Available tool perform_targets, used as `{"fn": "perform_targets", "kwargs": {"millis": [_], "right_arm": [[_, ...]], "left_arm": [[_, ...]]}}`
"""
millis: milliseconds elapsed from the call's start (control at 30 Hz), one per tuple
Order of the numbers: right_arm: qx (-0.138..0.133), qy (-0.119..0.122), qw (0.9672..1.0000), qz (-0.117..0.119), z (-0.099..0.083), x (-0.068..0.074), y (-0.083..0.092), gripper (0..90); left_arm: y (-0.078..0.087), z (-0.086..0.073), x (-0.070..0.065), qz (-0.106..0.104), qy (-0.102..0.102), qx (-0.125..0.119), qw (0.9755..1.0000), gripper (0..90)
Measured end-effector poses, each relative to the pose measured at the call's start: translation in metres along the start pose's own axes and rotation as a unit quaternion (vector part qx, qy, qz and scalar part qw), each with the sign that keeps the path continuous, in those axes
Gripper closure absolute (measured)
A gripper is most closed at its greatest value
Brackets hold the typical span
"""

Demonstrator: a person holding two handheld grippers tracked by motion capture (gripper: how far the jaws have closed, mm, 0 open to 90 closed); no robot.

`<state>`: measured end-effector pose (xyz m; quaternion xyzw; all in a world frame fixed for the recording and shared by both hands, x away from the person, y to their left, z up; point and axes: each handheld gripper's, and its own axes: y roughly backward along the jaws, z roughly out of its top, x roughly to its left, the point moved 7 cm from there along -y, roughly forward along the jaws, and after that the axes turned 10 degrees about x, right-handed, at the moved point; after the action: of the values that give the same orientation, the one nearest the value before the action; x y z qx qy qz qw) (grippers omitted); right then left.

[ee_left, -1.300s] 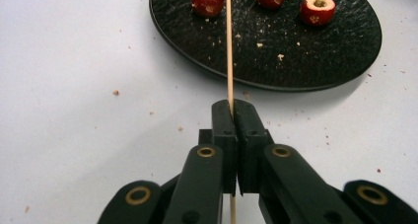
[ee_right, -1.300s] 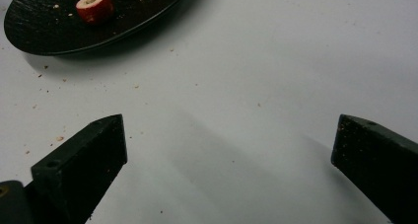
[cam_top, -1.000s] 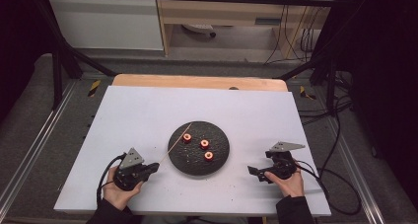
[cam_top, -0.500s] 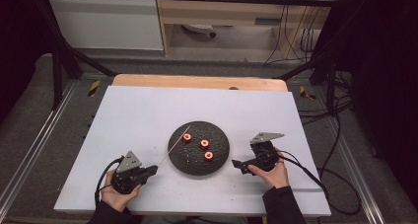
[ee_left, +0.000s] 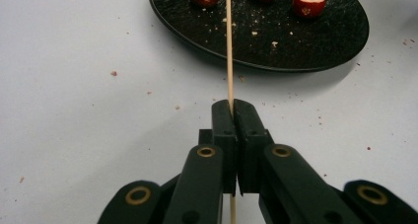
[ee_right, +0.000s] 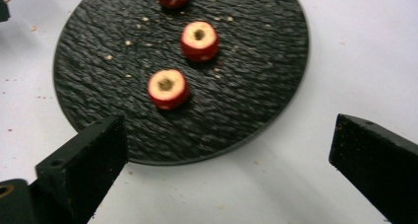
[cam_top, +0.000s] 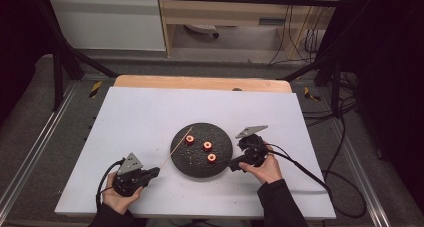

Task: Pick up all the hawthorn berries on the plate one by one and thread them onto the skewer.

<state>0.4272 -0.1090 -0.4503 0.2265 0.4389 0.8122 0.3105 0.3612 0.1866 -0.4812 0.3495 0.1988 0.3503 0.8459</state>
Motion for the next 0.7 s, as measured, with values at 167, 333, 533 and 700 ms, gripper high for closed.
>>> {"fn": "perform_targets", "kwargs": {"millis": [167, 333, 533, 700], "right_arm": [[0.032, 0.009, 0.9994, 0.002, 0.017, 0.009, -0.007, 6.7], [0.057, 0.014, 0.9983, 0.007, 0.029, 0.016, -0.015, 10.5], [0.095, 0.031, 0.995, 0.006, 0.04, 0.025, -0.026, 17.8], [0.124, 0.035, 0.9916, 0.008, 0.047, 0.029, -0.034, 25.7]], "left_arm": [[0.0, 0.0, 0.002, 0.001, 0.002, -0.001, 1.0, 88.2], [0.001, 0.0, 0.001, 0.001, 0.001, -0.003, 1.0, 88.2], [0.001, 0.0, 0.0, 0.0, 0.0, -0.004, 1.0, 88.2], [0.001, 0.0, 0.001, 0.0, 0.001, -0.005, 1.0, 88.2]]}}
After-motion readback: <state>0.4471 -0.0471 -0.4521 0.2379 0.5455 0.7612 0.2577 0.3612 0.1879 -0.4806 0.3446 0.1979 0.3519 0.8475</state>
